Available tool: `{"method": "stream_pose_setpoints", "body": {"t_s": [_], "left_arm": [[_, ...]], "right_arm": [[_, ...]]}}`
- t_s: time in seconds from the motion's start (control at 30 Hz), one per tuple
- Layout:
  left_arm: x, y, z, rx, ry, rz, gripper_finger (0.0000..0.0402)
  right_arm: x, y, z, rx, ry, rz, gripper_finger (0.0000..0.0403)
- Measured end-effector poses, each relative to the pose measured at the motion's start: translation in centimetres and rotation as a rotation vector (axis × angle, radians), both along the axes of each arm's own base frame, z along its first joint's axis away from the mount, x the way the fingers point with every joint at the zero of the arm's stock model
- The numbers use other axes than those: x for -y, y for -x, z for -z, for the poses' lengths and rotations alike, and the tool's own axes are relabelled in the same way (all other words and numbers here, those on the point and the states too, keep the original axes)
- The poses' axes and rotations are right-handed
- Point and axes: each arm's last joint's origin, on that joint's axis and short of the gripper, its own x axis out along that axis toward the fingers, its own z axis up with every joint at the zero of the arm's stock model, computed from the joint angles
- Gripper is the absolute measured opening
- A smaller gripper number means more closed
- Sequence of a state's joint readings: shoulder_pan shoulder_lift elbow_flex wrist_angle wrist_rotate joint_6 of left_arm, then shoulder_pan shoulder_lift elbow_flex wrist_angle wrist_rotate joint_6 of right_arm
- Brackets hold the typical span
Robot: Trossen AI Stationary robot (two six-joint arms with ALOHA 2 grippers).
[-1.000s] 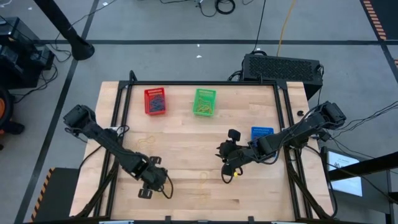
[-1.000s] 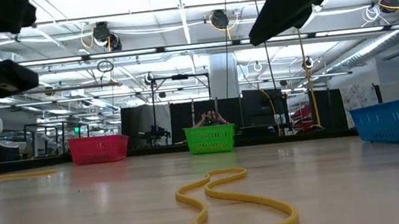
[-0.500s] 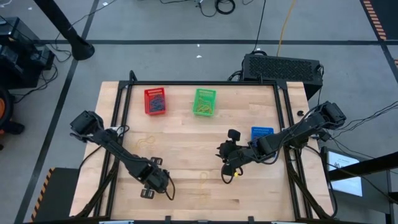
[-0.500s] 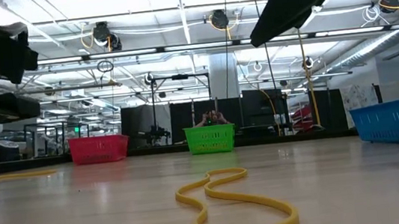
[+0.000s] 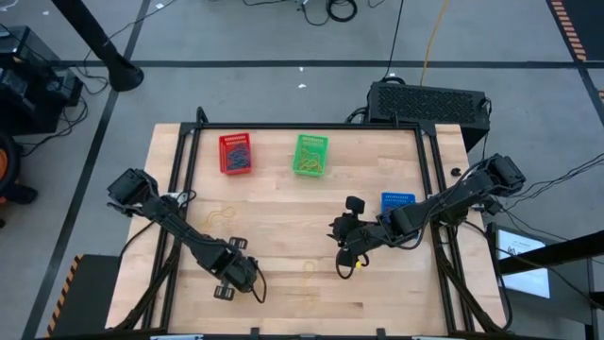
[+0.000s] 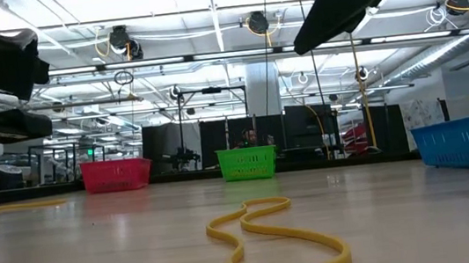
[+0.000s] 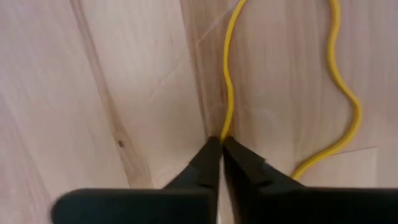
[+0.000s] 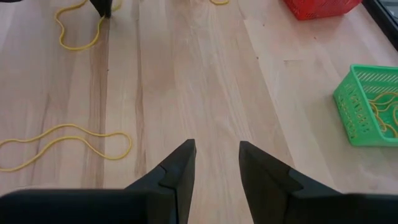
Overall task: Sort rubber bands into baskets
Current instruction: Put the yellow rubber band into the green bin
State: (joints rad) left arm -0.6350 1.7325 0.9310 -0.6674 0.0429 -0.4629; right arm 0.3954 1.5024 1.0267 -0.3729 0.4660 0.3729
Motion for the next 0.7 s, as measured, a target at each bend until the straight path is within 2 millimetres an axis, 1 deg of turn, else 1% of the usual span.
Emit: {"method": "stream_pose_setpoints", "body": {"t_s": [0.07, 0.13, 0.23, 0.37, 0.47, 0.53, 0.7], "left_arm": [[0.0, 0.0, 0.0, -0.002, 0.004, 0.000, 0.0009], [0.1, -0.2, -0.4, 0.001, 0.010, 0.001, 0.0009], [0.3, -0.4, -1.4, 0.009, 0.014, 0.028, 0.0005], [0.3, -0.9, -4.5, 0.118, 0.009, 0.041, 0.0003], [-0.5, -1.1, -6.2, 0.194, -0.046, 0.012, 0.0003], [-1.1, -1.3, -7.7, 0.289, -0.073, -0.005, 0.0003], [-3.5, -1.6, -10.2, 0.470, -0.234, -0.050, 0.0002]], "right_arm": [[0.0, 0.0, 0.0, 0.000, 0.000, 0.000, 0.0116], [0.0, 0.0, 0.0, 0.000, 0.000, 0.000, 0.0116], [0.0, 0.0, 0.0, 0.000, 0.001, 0.000, 0.0116], [0.0, 0.0, 0.0, 0.001, 0.003, 0.002, 0.0116], [0.0, 0.0, 0.0, 0.000, 0.004, 0.002, 0.0116], [0.0, 0.0, 0.0, -0.001, 0.008, -0.002, 0.0116], [0.0, 0.0, 0.0, -0.003, 0.014, -0.008, 0.0116]]}}
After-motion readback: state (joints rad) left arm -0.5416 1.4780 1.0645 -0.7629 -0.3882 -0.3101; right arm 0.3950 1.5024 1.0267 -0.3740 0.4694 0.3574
